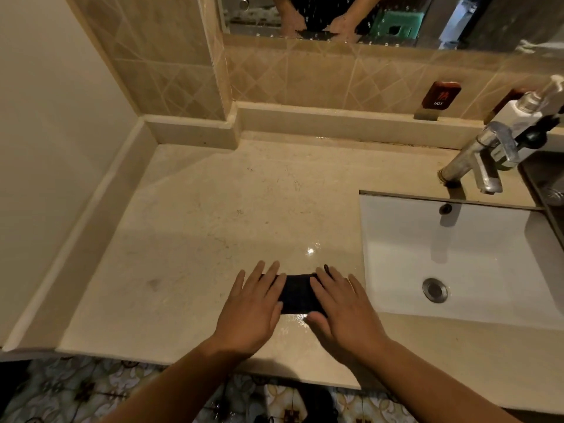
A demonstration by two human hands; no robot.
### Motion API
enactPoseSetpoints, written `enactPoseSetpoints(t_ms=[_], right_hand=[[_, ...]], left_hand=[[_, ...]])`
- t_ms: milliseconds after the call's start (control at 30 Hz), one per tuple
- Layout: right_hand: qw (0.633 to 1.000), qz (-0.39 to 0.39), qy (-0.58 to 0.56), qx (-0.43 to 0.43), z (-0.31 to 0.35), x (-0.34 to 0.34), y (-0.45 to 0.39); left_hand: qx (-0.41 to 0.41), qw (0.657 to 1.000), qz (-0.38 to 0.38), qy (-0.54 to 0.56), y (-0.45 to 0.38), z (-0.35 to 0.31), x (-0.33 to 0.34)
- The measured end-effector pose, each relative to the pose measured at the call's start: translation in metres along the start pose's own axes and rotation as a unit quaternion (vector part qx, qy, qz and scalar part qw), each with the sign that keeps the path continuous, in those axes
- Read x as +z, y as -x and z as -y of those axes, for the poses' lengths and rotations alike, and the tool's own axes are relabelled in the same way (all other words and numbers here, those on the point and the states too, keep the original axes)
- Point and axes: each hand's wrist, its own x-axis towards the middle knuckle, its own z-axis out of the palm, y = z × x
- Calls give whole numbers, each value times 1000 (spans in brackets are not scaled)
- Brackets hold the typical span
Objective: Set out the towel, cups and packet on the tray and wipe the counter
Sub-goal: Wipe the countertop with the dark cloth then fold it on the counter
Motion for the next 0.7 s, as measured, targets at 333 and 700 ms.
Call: enactPoseSetpoints(t_ms=[333, 700], right_hand=[[993, 89, 73, -26, 0, 10, 14], [957, 287, 34, 15, 10, -47, -26]], left_hand=[[29, 990, 123, -58, 10, 15, 12], [5, 947, 320, -6, -5, 15, -50]])
